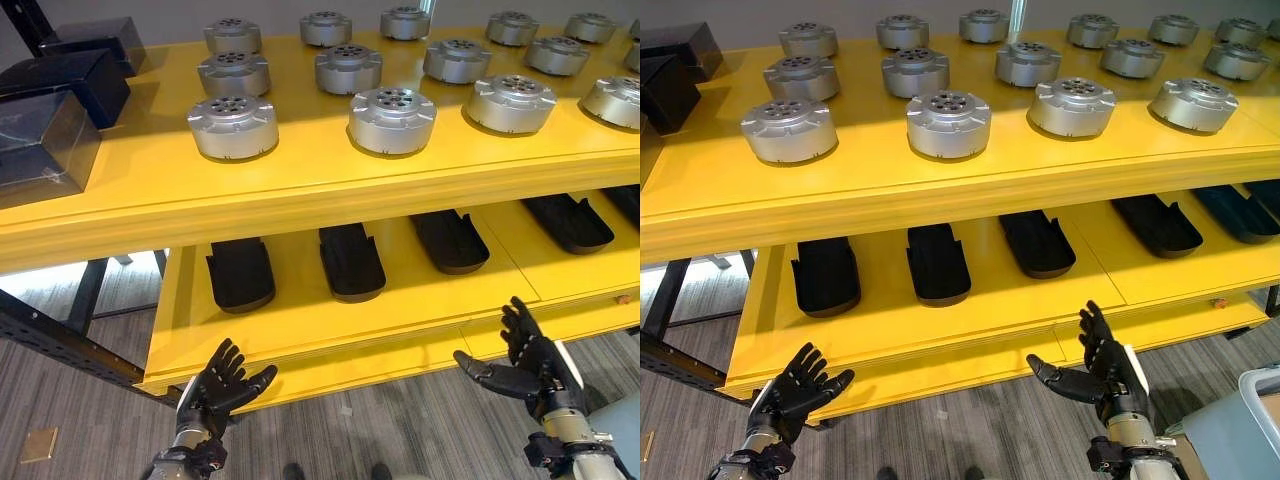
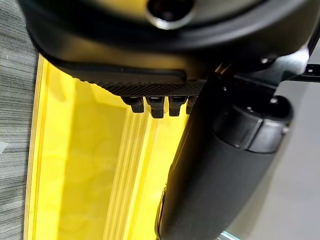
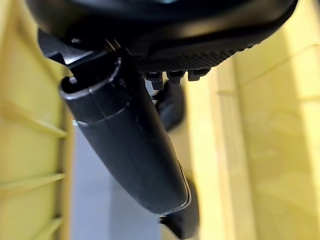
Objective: Move parts from the plastic box to the shelf.
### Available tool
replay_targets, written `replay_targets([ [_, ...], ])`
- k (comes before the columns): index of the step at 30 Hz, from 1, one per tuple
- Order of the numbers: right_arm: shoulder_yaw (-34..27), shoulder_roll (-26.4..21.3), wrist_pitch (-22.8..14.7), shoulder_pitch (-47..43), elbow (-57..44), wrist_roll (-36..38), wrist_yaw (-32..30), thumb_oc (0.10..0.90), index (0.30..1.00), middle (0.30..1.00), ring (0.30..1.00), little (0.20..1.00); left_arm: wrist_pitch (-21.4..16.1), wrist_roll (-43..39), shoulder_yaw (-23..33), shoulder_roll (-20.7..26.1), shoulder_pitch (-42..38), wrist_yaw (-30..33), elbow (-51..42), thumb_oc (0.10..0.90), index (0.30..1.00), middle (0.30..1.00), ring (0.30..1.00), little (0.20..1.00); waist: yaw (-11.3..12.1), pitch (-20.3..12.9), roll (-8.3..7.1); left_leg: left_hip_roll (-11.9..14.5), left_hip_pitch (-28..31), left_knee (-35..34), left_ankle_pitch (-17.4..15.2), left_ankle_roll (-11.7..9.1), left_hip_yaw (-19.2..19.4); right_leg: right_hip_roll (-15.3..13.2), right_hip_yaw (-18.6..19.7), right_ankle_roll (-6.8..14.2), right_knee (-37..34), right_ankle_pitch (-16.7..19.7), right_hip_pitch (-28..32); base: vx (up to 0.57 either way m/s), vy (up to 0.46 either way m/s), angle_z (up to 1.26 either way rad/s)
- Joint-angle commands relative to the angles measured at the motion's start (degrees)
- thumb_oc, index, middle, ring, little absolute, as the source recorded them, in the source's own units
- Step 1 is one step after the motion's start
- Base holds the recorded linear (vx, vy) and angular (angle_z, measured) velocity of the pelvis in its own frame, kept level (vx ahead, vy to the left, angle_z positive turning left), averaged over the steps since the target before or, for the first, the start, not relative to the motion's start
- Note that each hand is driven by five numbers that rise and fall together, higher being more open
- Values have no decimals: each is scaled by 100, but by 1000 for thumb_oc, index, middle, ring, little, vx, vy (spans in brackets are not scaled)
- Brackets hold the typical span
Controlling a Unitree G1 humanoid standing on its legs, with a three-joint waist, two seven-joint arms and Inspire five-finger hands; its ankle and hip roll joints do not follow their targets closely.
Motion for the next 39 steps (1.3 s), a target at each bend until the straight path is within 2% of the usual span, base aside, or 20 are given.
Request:
replay_targets([
  [1, -247, -50, -434, -361, -459, 202, 32, 900, 1000, 1000, 1000, 1000, 26, -95, -201, 255, -274, -325, -87, 900, 1000, 1000, 1000, 1000, -67, -101, -148, 466, 525, -8, -499, -241, 73, -428, -637, 452, 26, 321, -245, 0, 0, 0],
  [12, -162, -84, -371, -351, -438, 185, -13, 900, 1000, 1000, 1000, 1000, 157, -132, -280, 288, -243, -304, -86, 900, 1000, 1000, 1000, 1000, -63, -107, -145, 470, 545, -8, -497, -238, 79, -424, -645, 442, 26, 319, -227, 0, 0, 0],
  [16, -135, -161, -699, -379, -489, -511, -209, 900, 1000, 1000, 1000, 1000, 177, -133, -296, 289, -253, -277, -97, 900, 1000, 1000, 1000, 1000, -51, -108, -141, 465, 549, -8, -497, -236, 68, -421, -656, 443, 26, 318, -220, 0, 0, 0],
  [19, -157, -273, -841, -421, -622, -766, -283, 900, 1000, 1000, 1000, 1000, 157, -151, -309, 312, -257, -296, -91, 900, 1000, 1000, 1000, 1000, -33, -115, -145, 463, 549, -8, -507, -233, 50, -424, -671, 448, 26, 318, -218, 0, 0, 0],
  [26, -139, -341, -601, -451, -636, -481, -287, 900, 1000, 1000, 1000, 1000, 138, -115, -300, 307, -216, -323, -105, 900, 1000, 1000, 1000, 1000, 3, -111, -158, 473, 534, -8, -496, -244, 33, -425, -697, 450, 26, 314, -218, 0, 0, 0],
  [31, -119, -414, -762, -437, -690, -774, -149, 900, 1000, 1000, 1000, 1000, 209, -112, -252, 326, -225, -365, -73, 900, 1000, 1000, 1000, 1000, 13, -113, -166, 484, 534, -8, -499, -245, 37, -427, -705, 452, 26, 308, -224, 0, 0, 0],
  [34, -123, -377, -729, -439, -615, -198, -151, 900, 1000, 1000, 1000, 1000, 227, -106, -252, 310, -203, -323, -82, 900, 1000, 1000, 1000, 1000, 17, -116, -170, 495, 541, -8, -489, -254, 39, -421, -712, 442, 26, 302, -213, 0, 0, 0],
  [37, -159, -171, -589, -401, -539, 785, 358, 900, 1000, 1000, 1000, 1000, 219, -102, -232, 271, -185, -363, -22, 900, 1000, 1000, 1000, 1000, -7, -118, -159, 503, 553, -8, -487, -247, 58, -421, -709, 431, 26, 302, -212, 0, 0, 0],
  [39, -168, -96, -537, -378, -538, 943, 442, 900, 1000, 1000, 1000, 1000, 223, -107, -234, 273, -172, -356, -28, 900, 1000, 1000, 1000, 1000, -17, -121, -157, 506, 558, -8, -488, -249, 60, -421, -704, 431, 26, 300, -210, 0, 0, 0],
])
